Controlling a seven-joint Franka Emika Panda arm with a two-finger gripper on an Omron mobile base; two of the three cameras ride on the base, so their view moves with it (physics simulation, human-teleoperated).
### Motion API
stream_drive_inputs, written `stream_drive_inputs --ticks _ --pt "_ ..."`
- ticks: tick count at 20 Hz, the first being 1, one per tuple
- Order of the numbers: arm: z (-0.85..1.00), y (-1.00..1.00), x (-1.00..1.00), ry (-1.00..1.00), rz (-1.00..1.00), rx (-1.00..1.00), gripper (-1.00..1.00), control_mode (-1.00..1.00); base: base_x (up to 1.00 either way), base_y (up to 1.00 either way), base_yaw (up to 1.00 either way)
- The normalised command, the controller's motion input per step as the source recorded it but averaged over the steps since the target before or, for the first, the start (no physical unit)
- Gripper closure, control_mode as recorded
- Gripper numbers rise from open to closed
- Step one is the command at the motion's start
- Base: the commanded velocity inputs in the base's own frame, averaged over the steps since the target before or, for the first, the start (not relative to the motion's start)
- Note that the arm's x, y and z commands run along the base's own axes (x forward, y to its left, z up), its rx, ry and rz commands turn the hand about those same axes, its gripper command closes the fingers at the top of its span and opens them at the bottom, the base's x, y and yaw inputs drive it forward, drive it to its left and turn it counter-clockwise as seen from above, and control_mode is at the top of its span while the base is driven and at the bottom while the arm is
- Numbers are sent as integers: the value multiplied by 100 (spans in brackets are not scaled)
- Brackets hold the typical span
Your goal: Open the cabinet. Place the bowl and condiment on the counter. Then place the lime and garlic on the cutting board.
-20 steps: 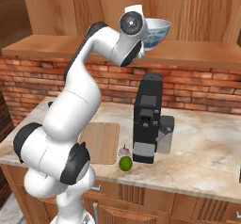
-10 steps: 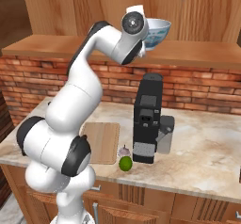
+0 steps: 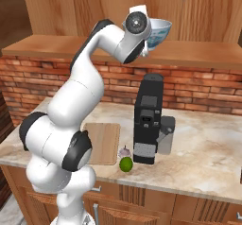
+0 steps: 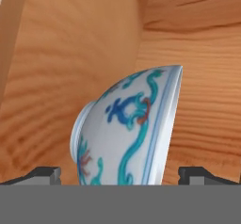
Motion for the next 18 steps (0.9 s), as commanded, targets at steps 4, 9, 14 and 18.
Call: stream_drive_inputs --ticks 4,9,14,18 --pt "0 -5 11 0 0 0 -100 -100 0 0 0" --pt "0 -4 14 0 0 0 -100 -100 0 0 0" --pt "0 -4 19 1 0 0 -100 -100 0 0 0" --pt "0 -5 23 2 0 0 -100 -100 0 0 0"
